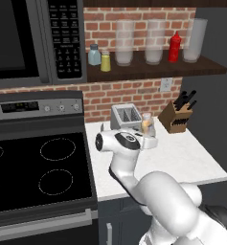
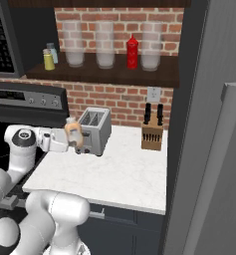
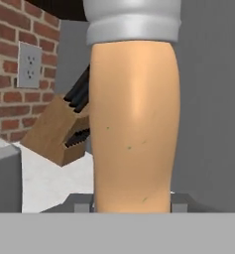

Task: Put the shaker and condiment bottle from the counter next to their counterparts in the cabinet.

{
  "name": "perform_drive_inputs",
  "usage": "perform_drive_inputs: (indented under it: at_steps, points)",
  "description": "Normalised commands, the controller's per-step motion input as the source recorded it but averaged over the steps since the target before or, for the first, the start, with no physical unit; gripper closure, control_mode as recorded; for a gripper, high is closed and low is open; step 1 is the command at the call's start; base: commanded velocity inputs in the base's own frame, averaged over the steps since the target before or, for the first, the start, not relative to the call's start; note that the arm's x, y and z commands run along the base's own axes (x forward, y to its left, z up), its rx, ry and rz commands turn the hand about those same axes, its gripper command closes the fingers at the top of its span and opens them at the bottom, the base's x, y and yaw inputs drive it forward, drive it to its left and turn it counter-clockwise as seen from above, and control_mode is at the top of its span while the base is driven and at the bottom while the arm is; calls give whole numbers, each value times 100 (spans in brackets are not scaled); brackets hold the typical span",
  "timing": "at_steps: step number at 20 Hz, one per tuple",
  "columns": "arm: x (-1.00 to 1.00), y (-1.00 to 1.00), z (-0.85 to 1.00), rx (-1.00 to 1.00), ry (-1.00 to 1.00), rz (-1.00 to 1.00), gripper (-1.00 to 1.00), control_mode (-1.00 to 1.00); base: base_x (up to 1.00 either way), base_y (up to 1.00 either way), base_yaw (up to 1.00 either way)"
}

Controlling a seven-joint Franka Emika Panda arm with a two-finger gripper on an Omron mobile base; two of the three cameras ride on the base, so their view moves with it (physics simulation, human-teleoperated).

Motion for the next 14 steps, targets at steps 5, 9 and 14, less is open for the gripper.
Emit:
perform_drive_inputs:
  at_steps: [5, 9, 14]
  points:
    - [-38, 0, 79, -9, 24, -5, 100, -100, 0, 0, 0]
    - [-27, -4, 73, -6, 23, -3, 100, -100, 0, 0, 0]
    - [-28, -25, 63, -1, 15, 0, 100, -100, 0, 0, 0]
